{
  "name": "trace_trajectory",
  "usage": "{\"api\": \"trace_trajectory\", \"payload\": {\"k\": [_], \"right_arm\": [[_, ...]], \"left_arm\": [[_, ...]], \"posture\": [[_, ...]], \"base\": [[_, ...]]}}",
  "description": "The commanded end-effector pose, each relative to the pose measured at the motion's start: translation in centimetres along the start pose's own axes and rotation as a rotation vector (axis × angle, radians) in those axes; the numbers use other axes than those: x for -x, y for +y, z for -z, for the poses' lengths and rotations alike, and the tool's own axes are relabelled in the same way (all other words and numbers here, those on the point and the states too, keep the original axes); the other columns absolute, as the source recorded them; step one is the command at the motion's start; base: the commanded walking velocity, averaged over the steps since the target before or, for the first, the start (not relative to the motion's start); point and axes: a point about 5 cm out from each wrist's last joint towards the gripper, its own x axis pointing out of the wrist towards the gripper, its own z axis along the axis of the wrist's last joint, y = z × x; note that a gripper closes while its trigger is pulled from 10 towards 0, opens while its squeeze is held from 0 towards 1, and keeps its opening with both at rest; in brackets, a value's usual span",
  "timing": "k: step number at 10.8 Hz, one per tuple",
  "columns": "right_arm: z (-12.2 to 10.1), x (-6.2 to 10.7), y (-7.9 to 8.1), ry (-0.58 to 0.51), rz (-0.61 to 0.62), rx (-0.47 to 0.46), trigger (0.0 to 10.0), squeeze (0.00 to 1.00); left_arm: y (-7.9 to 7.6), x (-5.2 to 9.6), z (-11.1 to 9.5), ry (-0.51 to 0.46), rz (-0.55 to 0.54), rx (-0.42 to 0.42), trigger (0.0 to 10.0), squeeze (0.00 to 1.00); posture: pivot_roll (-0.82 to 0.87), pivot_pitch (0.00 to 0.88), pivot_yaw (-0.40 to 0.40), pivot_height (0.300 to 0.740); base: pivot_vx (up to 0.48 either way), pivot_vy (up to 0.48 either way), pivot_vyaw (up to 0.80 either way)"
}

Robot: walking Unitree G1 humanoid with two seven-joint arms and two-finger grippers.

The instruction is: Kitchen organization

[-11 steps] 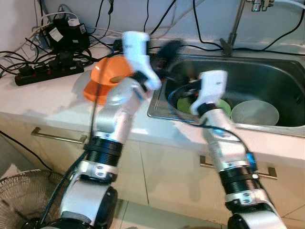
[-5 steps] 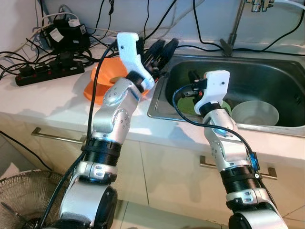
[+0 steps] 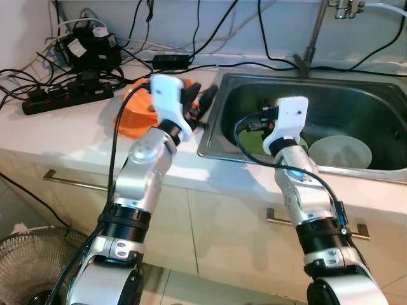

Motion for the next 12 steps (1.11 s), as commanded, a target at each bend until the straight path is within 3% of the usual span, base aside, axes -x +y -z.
{"api": "trace_trajectory", "payload": {"k": [1, 2, 3, 6, 11, 12], "right_arm": [[-0.6, -0.4, 0.0, -0.021, 0.005, 0.010, 10.0, 0.00], [-0.5, -0.4, 0.0, -0.019, 0.008, 0.013, 10.0, 0.00], [-0.4, -0.4, -0.1, -0.010, 0.014, 0.018, 10.0, 0.00], [0.1, -0.2, 0.0, 0.005, 0.023, 0.011, 10.0, 0.00], [0.0, -0.3, -0.1, 0.008, 0.022, 0.007, 10.0, 0.00], [0.0, -0.3, 0.0, 0.009, 0.020, 0.006, 10.0, 0.00]], "left_arm": [[-0.4, 0.1, 0.6, 0.031, 0.017, -0.087, 10.0, 0.00], [-0.5, 0.1, 1.1, 0.066, 0.024, -0.148, 10.0, 0.00], [-0.2, 0.3, 2.2, 0.133, 0.002, -0.268, 10.0, 0.00], [1.8, 0.1, 3.1, 0.238, -0.070, -0.550, 10.0, 0.00], [5.5, -0.3, 2.1, 0.288, -0.223, -0.734, 10.0, 0.00], [5.9, -0.3, 2.1, 0.294, -0.216, -0.734, 10.0, 1.00]], "posture": [[0.12, 0.000, 0.047, 0.740], [0.12, 0.000, 0.046, 0.740], [0.11, 0.000, 0.047, 0.740], [0.12, 0.001, 0.047, 0.740], [0.12, 0.008, 0.038, 0.740], [0.12, 0.009, 0.036, 0.740]], "base": [[0.000, 0.000, 0.00], [0.000, 0.000, 0.00], [0.000, 0.000, 0.00], [0.000, 0.000, 0.00], [0.000, 0.000, 0.00], [0.000, 0.000, 0.00]]}}
